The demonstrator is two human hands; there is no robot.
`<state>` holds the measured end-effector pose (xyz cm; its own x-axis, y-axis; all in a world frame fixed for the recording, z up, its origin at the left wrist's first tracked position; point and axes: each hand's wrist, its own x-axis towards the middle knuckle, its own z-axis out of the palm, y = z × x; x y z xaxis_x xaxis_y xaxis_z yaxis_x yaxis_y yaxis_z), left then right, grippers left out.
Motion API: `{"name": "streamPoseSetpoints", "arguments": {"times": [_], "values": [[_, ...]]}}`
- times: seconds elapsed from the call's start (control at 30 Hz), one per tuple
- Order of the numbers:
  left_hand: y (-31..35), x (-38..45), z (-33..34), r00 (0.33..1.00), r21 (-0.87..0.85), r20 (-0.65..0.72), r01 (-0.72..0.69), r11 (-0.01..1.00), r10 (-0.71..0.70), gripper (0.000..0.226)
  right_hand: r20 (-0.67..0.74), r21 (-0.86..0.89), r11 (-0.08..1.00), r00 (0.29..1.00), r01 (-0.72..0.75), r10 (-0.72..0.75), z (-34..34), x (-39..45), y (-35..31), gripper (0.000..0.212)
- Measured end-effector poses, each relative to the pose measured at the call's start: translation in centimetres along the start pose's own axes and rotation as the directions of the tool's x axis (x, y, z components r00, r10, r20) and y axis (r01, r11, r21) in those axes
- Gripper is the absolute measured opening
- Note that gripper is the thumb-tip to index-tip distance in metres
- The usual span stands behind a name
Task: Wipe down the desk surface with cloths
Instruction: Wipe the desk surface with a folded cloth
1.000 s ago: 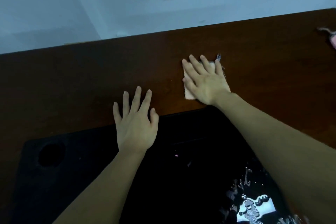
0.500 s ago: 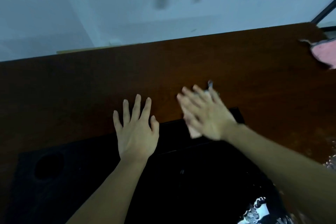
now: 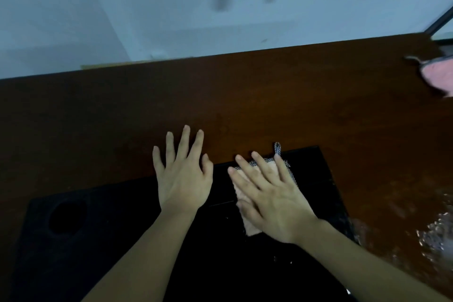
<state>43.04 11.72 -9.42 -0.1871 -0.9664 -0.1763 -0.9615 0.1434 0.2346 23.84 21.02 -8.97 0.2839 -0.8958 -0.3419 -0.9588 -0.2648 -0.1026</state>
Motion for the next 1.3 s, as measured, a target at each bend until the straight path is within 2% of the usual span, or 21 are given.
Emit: {"name": "streamPoseSetpoints", "arguments": {"times": [0.1,0.27,0.43,0.5,0.6,0.7,0.8,0.87,0.97,1.03,1.1,1.2,1.3], "values": [[-0.1,0.1,0.0,1.000,0.009,0.010,0.001,1.000,-0.001,0.059,-0.015,-0.006,0.999,0.999,0.047,-0.048,-1.0,1.4,2.7,0.063],[0.0,0.1,-0.3,1.000,-0.008,0.006,0.000,1.000,0.000,0.058,-0.056,0.002,0.980,0.978,-0.199,0.199,-4.6,8.3,9.9,0.061],[0.0,0.1,-0.5,1.000,-0.024,0.025,0.011,1.000,-0.011,0.056,-0.066,0.027,0.970,0.968,-0.243,0.244,-5.1,10.8,10.9,0.061],[0.0,0.1,-0.4,1.000,-0.012,0.017,0.018,1.000,-0.018,0.057,-0.056,-0.032,0.980,0.980,-0.195,0.193,-4.3,8.8,9.2,0.060],[0.4,0.0,-0.3,0.999,0.039,0.002,0.038,0.999,-0.038,0.058,-0.036,-0.035,0.999,0.999,0.005,-0.007,-2.0,3.5,6.4,0.061],[1.2,-0.1,-0.6,0.997,0.056,-0.039,0.071,0.996,-0.069,0.058,-0.006,0.010,0.972,0.972,0.235,-0.235,-0.4,-0.9,6.3,0.061],[3.4,0.0,-0.9,0.994,-0.027,-0.067,0.082,0.996,-0.083,0.056,0.016,0.009,0.943,0.943,0.332,-0.332,-0.3,-1.7,8.8,0.060],[5.5,0.2,-0.7,0.996,-0.079,-0.045,0.070,0.994,-0.074,0.055,-0.006,-0.010,0.959,0.959,0.285,-0.285,-1.2,-0.4,10.8,0.061],[8.7,0.1,0.3,0.999,-0.146,-0.027,0.036,0.989,-0.041,0.054,-0.074,-0.049,0.996,0.994,0.071,-0.075,-3.0,3.6,15.0,0.065],[10.1,0.1,1.1,1.000,-0.152,-0.010,0.009,0.988,-0.011,0.054,-0.079,-0.023,0.999,0.996,-0.045,0.043,-4.3,6.4,17.5,0.062],[10.6,0.1,1.7,1.000,-0.117,0.029,-0.002,0.993,0.005,0.054,-0.088,0.013,0.995,0.991,-0.096,0.097,-4.9,8.0,18.3,0.061],[10.5,0.2,2.2,0.998,-0.060,0.061,0.009,0.998,-0.005,0.054,-0.072,0.016,0.995,0.993,-0.095,0.096,-4.3,6.9,16.5,0.062],[10.8,0.2,2.3,0.998,-0.037,0.053,0.029,0.999,-0.028,0.055,-0.011,-0.018,0.997,0.997,0.071,-0.072,-3.0,2.2,13.7,0.062]]}}
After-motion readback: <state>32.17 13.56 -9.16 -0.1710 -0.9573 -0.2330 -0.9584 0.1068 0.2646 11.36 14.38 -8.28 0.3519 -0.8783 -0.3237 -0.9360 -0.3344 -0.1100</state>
